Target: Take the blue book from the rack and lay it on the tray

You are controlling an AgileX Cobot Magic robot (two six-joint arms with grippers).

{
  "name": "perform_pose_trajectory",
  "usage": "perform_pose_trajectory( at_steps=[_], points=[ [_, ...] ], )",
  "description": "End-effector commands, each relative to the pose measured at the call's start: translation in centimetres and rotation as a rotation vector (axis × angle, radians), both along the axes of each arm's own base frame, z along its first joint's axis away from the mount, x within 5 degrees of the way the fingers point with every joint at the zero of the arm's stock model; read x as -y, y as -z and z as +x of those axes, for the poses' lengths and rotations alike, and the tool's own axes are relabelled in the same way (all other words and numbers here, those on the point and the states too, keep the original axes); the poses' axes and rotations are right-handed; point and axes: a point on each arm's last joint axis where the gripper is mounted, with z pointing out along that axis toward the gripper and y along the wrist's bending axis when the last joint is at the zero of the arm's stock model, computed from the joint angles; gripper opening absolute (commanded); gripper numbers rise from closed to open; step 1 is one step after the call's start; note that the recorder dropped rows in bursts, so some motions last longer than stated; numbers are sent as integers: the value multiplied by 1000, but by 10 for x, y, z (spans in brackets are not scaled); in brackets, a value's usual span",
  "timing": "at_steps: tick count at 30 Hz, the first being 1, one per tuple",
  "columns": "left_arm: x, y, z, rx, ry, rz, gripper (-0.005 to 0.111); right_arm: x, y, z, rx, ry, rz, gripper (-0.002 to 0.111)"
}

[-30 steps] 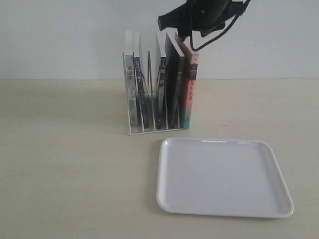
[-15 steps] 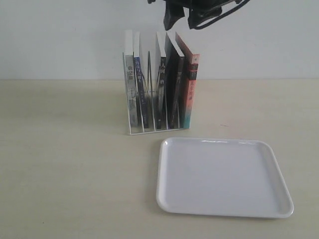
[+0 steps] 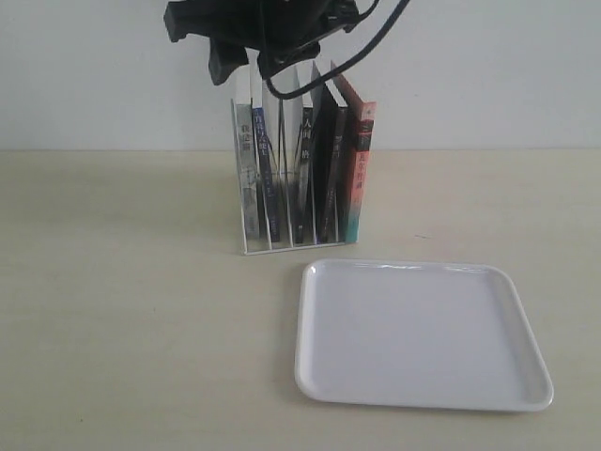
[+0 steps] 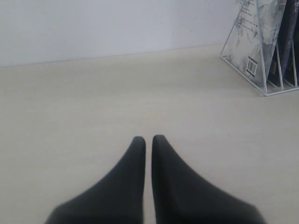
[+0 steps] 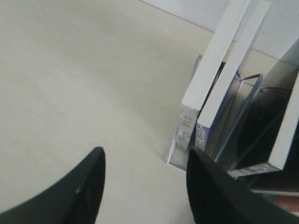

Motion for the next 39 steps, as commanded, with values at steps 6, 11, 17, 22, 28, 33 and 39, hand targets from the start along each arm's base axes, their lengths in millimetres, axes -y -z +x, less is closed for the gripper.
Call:
perform_pose_trajectory(
  at_steps=[6, 11, 17, 22, 28, 33, 39],
  points=[
    [0, -3, 0, 22, -1, 1, 5, -12, 20, 15, 50, 22, -5, 31],
    [0, -3, 0, 22, -1, 1, 5, -9, 20, 19, 90, 44, -34, 30],
    [0, -3, 0, 22, -1, 1, 5, -5, 25, 25, 128, 83, -99, 30],
    [0, -3, 0, 22, -1, 1, 5, -9, 40, 31, 112, 83, -117, 30],
    [0, -3, 0, 22, -1, 1, 5, -11, 51, 36, 114, 88, -144, 30],
    [0, -3, 0, 22, -1, 1, 5, -12, 55, 38, 125, 87, -149, 30],
    [0, -3, 0, 22, -1, 1, 5, -4, 56, 45, 111, 130, -135, 30]
  ],
)
